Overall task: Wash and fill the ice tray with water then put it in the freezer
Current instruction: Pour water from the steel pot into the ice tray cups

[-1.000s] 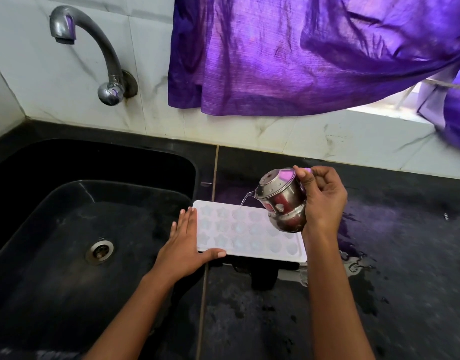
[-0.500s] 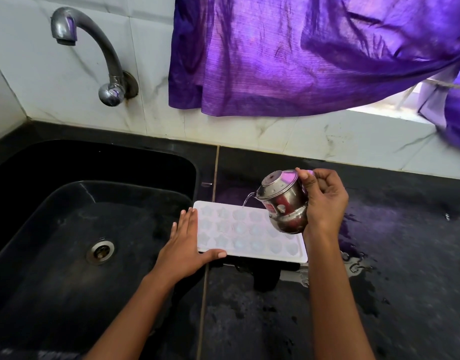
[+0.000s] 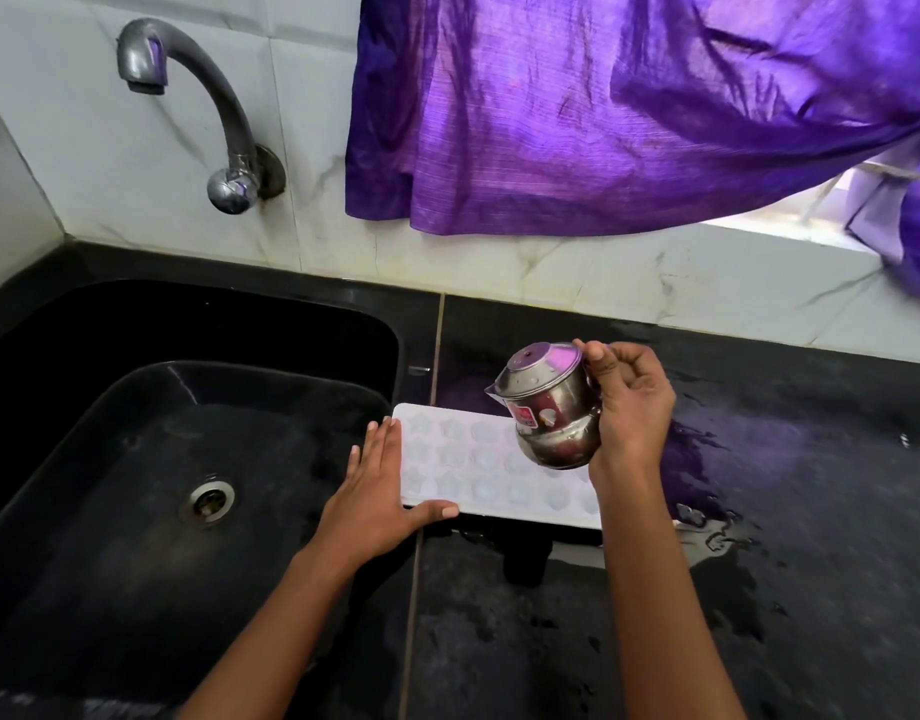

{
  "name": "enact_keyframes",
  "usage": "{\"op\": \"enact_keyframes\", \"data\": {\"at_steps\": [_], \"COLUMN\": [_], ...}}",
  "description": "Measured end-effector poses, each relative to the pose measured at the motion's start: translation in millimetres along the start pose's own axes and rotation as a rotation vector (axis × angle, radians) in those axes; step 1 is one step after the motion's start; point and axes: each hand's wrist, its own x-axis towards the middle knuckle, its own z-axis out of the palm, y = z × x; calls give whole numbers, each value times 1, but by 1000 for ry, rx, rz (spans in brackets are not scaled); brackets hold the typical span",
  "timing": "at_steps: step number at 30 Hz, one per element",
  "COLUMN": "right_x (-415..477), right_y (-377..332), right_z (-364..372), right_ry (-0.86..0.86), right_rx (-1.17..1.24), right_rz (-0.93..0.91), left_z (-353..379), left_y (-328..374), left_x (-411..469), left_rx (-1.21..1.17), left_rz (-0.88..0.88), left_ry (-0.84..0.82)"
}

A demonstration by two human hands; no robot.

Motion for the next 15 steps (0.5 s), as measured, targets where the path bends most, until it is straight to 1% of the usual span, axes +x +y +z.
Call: {"op": "enact_keyframes", "data": {"at_steps": [15], "right_x": [-4], "right_y": [-5], "right_z": [12], "right_ry": [-54], "right_rx": [-131], "right_rz": [-59], "left_z": [0], "left_y": [-2], "left_x": [1], "left_rx": [0], "left_rz": [6], "left_ry": [14]}}
